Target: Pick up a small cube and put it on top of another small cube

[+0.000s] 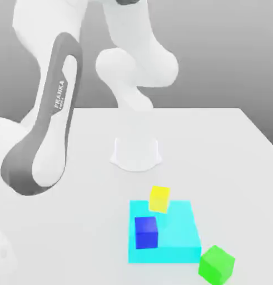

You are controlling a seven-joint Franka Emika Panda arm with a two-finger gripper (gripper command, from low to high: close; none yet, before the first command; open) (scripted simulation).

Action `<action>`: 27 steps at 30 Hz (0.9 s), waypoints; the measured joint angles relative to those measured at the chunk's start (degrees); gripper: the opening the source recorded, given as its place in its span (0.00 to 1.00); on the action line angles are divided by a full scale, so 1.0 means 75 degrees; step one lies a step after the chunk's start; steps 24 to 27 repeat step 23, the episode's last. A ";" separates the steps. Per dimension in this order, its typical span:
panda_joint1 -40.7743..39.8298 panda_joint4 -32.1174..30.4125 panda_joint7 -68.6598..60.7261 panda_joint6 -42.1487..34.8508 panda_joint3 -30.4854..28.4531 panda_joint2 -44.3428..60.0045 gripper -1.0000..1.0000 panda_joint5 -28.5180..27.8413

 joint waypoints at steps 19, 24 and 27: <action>0.2247 -0.3786 0.3976 0.0719 0.1301 -0.3199 0.00 -0.1544; 0.2240 -0.3822 0.3968 0.0971 0.1348 -0.2984 1.00 -0.1525; 0.2240 -0.3822 0.3968 0.0971 0.1348 -0.2984 1.00 -0.1525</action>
